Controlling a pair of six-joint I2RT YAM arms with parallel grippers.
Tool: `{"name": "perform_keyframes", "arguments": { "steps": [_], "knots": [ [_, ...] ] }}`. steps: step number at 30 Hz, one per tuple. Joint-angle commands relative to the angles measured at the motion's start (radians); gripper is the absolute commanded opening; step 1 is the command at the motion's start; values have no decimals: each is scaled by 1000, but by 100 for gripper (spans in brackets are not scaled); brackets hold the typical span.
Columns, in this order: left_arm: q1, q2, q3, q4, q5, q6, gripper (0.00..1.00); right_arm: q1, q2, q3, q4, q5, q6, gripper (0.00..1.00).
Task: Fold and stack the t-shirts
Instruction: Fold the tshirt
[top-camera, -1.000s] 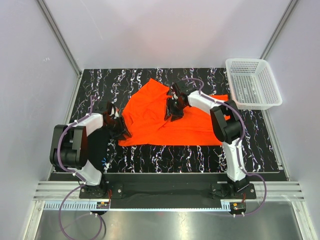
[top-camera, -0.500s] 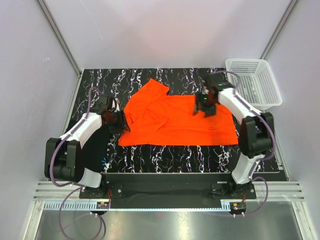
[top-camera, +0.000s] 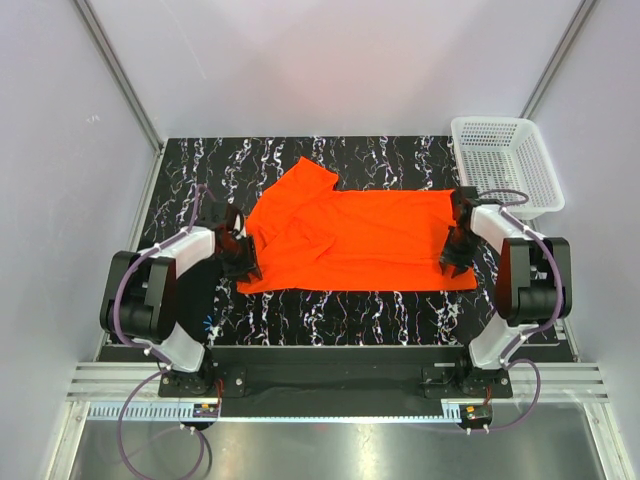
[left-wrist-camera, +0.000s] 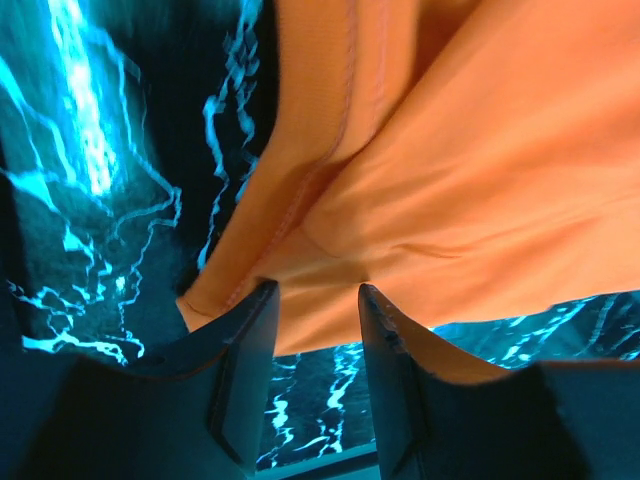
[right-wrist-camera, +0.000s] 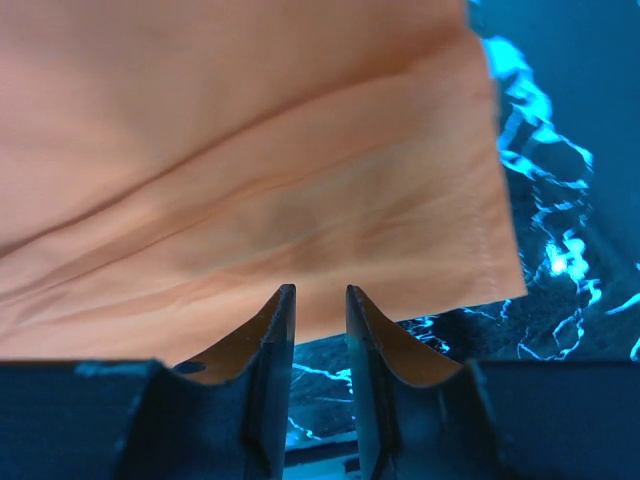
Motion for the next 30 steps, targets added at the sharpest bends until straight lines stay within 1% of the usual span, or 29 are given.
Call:
{"name": "perform_keyframes", "arguments": {
  "steps": [1, 4, 7, 10, 12, 14, 16, 17, 21, 22, 25, 27, 30],
  "knots": [
    [3, -7, -46, 19, -68, 18, 44, -44, -52, -51, 38, 90, 113, 33],
    [3, -11, -74, 19, -96, 18, 44, -71, -64, -145, 78, 101, 198, 34],
    [1, -8, -82, 10, -90, 15, 44, -115, -61, -195, 97, 89, 257, 34],
    [4, -42, -85, -19, -128, 4, 44, -141, -93, -224, 92, 83, 269, 34],
    [4, -74, -99, -45, -145, -3, 44, -146, -141, -232, 87, 92, 254, 34],
    [-2, -138, -105, -55, -139, -11, 44, -146, -182, -226, 75, 103, 237, 35],
    [-2, -203, -88, -79, -125, -28, 45, -146, -207, -201, 48, 98, 196, 36],
    [-3, -220, -64, -99, -108, -34, 46, -146, -228, -190, 29, 89, 164, 38],
    [-17, -290, -2, -128, -91, -26, 47, -146, -282, -144, 12, 0, 108, 45],
    [-19, -297, 6, -130, -84, -25, 48, -146, -291, -134, 14, -47, 98, 47],
    [-22, -281, 19, -112, -49, -26, 48, -146, -298, -114, 37, -120, 95, 52],
    [-23, -217, 24, -92, -10, -28, 48, -146, -265, -100, 54, -140, 96, 56],
    [-23, -150, 15, -38, 16, -45, 47, -146, -197, -69, 72, -166, 93, 56]
  ]
}}
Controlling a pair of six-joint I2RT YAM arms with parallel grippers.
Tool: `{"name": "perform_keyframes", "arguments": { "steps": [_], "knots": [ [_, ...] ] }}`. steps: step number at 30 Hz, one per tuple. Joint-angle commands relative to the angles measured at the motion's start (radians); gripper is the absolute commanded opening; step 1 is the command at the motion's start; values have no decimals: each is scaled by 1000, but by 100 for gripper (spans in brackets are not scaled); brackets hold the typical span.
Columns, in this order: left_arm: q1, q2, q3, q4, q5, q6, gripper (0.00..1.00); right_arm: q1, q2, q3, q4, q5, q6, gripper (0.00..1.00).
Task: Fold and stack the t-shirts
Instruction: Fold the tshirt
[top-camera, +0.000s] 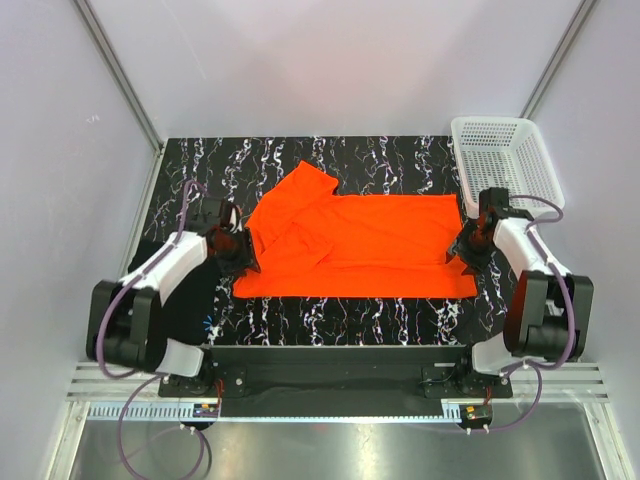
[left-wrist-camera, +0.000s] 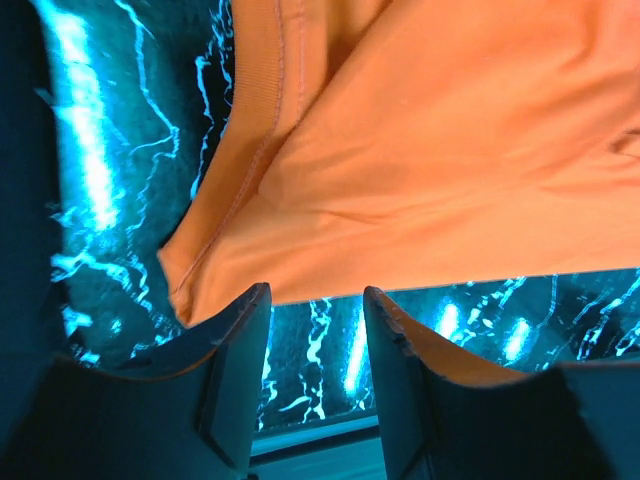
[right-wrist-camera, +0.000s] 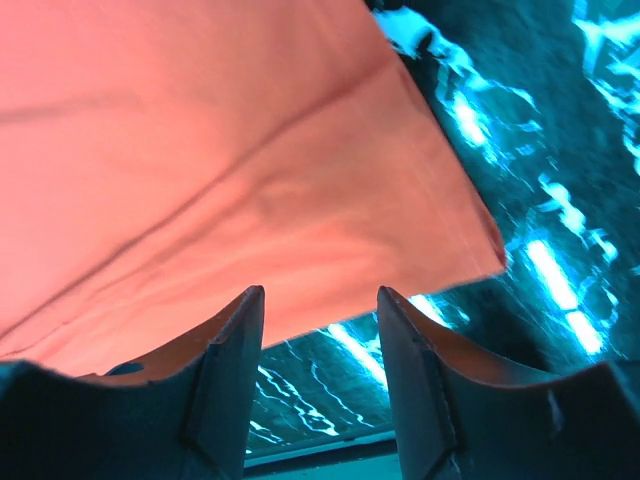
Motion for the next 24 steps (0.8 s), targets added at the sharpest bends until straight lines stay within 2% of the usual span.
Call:
{"name": "perform_keyframes", "arguments": {
  "steps": [1, 5, 10, 18, 24],
  "knots": [
    [-3, 77, 7, 73, 53, -20, 47, -4, 70, 51, 33, -57, -19, 56],
    [1, 142, -31, 131, 32, -45, 47, -9, 128, 14, 66, -38, -8, 56],
    [34, 172, -107, 137, 23, -100, 47, -18, 113, -61, 77, 10, 15, 56],
    [133, 198, -171, 116, 70, -120, 49, -18, 61, -164, 99, -85, 71, 56],
    [178, 150, -188, 50, 32, -143, 49, -18, -23, -238, 103, -122, 113, 58]
  ]
}}
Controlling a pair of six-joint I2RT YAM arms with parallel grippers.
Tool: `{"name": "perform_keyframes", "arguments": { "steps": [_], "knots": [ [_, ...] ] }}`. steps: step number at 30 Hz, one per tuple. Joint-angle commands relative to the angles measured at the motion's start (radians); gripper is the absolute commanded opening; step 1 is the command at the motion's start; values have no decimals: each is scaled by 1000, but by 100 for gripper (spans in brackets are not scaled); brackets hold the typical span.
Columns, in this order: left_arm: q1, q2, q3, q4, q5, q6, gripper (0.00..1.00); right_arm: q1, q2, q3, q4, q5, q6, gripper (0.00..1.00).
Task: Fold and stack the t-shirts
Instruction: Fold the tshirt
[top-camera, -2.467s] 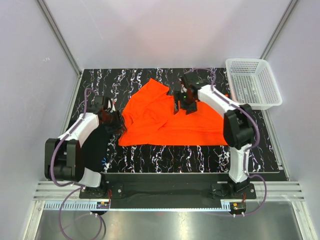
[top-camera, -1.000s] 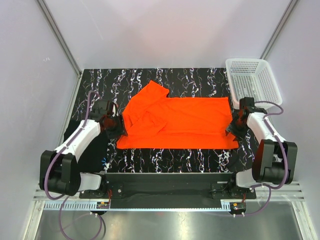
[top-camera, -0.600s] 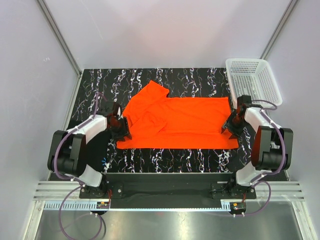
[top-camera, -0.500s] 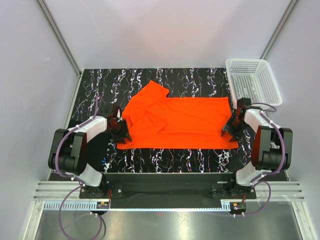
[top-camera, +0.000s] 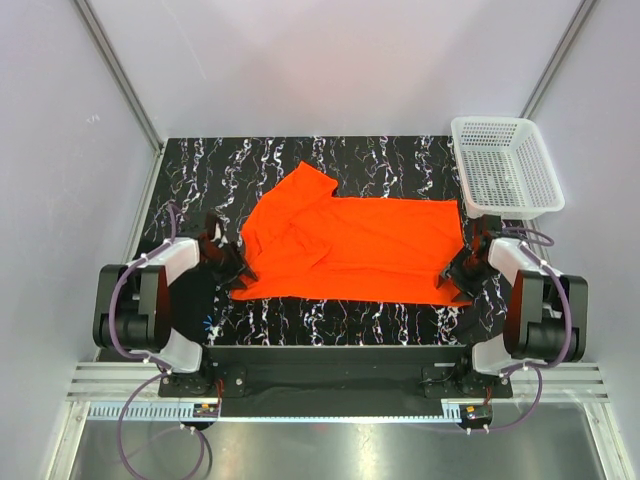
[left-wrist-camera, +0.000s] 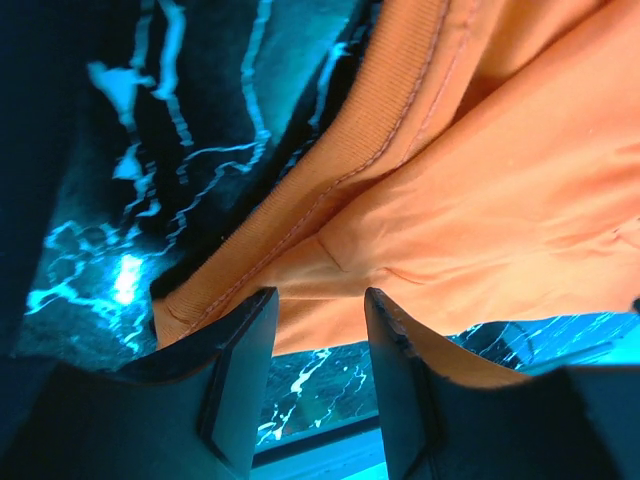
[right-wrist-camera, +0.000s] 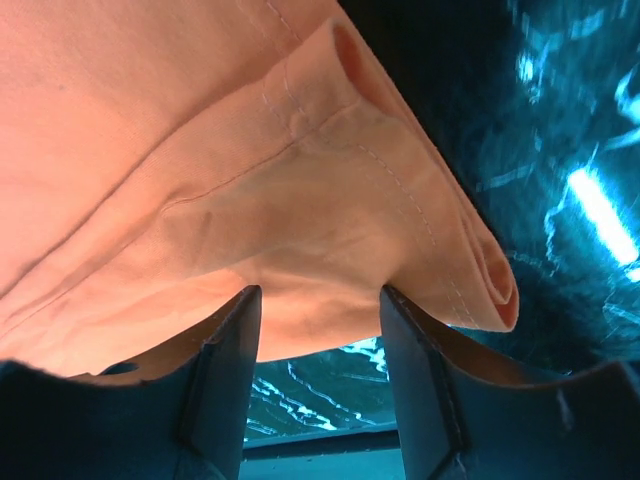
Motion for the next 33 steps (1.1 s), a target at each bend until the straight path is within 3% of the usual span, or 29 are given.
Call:
{"name": "perform_keyframes", "arguments": {
  "steps": [1, 4, 5, 11, 15, 19, 22, 24, 25, 30, 31, 33],
  "knots": [
    [22, -11, -53, -108, -156, 11, 49, -4, -76, -43, 3, -47, 44, 58],
    [23, -79, -45, -152, -175, -17, 49, -2, -128, -70, 6, -94, 84, 63],
    [23, -97, -40, -173, -176, -21, 48, -2, -141, -75, 8, -116, 95, 99],
    [45, -246, 30, -243, -170, 15, 49, -2, -228, -25, -64, -85, 52, 100],
    [43, -281, 122, -243, -129, 55, 51, -2, -225, 128, -126, 1, -35, 100],
    [34, -238, 242, -198, -83, 88, 51, -2, -170, 304, -144, 50, -143, 100],
    [29, -162, 332, -162, -83, 118, 50, -6, -97, 362, -76, 76, -73, 100],
    [29, -99, 378, -131, -80, 140, 50, -6, -29, 454, -57, -56, -155, 100],
    [29, -74, 426, -113, -69, 153, 49, -6, 35, 480, -48, -68, -142, 92],
    [29, 13, 524, -7, -44, 152, 49, 2, 157, 598, 29, -31, -137, 71],
    [29, 45, 562, 0, -47, 148, 49, 5, 202, 620, 31, -19, -138, 59],
    [29, 88, 605, 1, -46, 137, 47, 17, 256, 693, 17, 11, -117, 46]
  ]
}}
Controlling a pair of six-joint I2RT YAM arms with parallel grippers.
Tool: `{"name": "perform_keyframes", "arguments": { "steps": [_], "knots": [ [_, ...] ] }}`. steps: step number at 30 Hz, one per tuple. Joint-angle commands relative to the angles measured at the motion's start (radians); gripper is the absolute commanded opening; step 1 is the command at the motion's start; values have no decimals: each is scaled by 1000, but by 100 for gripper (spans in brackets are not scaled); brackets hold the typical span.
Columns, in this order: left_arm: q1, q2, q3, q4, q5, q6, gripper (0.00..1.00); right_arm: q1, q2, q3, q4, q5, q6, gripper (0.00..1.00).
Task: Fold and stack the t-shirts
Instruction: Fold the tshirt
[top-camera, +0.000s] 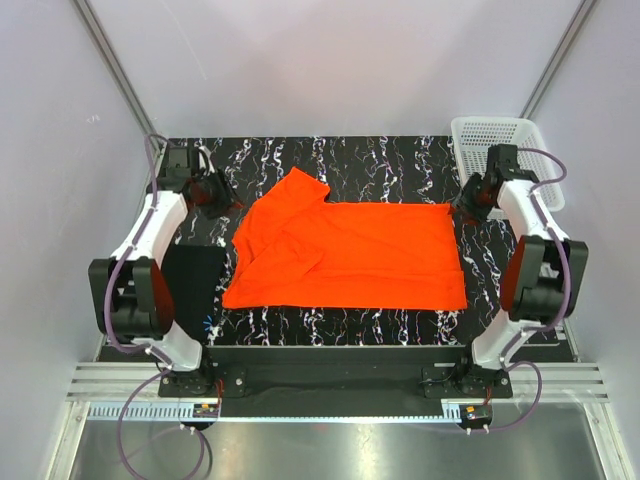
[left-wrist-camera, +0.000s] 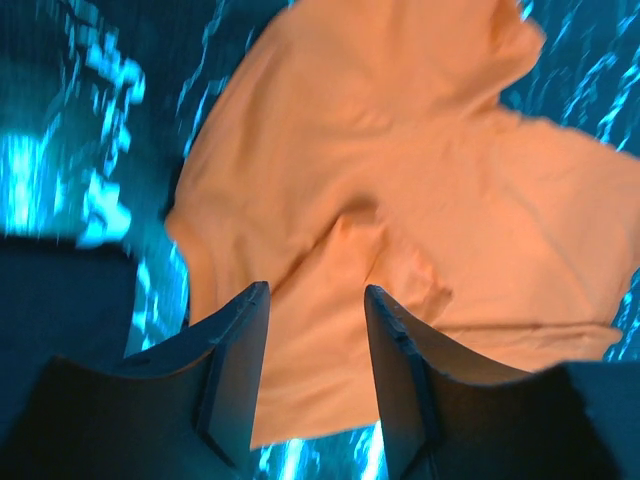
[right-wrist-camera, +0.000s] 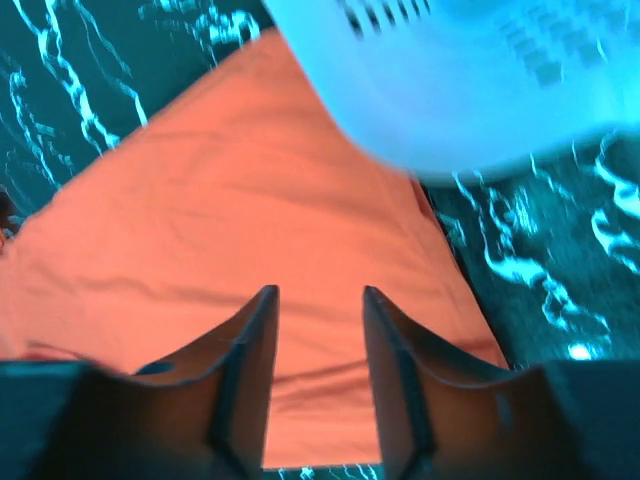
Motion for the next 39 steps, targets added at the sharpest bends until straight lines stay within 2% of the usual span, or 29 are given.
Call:
{"name": "perform_keyframes", "arguments": {
  "steps": [1, 4, 7, 9, 14, 15, 16, 18, 23, 39],
  "knots": [
    [-4, 83, 125, 87, 32, 8, 47, 25, 84, 127, 34, 44, 17, 44],
    [-2, 155, 191, 95, 35, 22, 44, 90, 140, 190, 40, 153, 87, 41],
    [-2, 256, 252, 103, 50, 51, 41, 182, 210, 247, 49, 266, 137, 44],
    [-2, 313, 280, 101, 49, 83, 41, 204, 268, 285, 43, 329, 228, 45],
    [-2, 401, 364, 104, 65, 195, 51, 230, 378, 432, -81, 413, 458, 47],
    [-2, 434, 392, 103, 59, 206, 59, 235, 414, 459, -105, 426, 482, 46],
    [-2, 450, 406, 101, 46, 219, 61, 239, 434, 485, -145, 435, 518, 46],
    [-2, 484, 430, 98, 36, 229, 63, 256, 471, 567, -182, 473, 540, 46],
    [-4, 576, 496, 97, 67, 218, 59, 270, 579, 683, -282, 530, 592, 46],
    [-2, 640, 495, 98, 119, 167, 61, 275, 687, 762, -340, 552, 626, 45]
  ]
}}
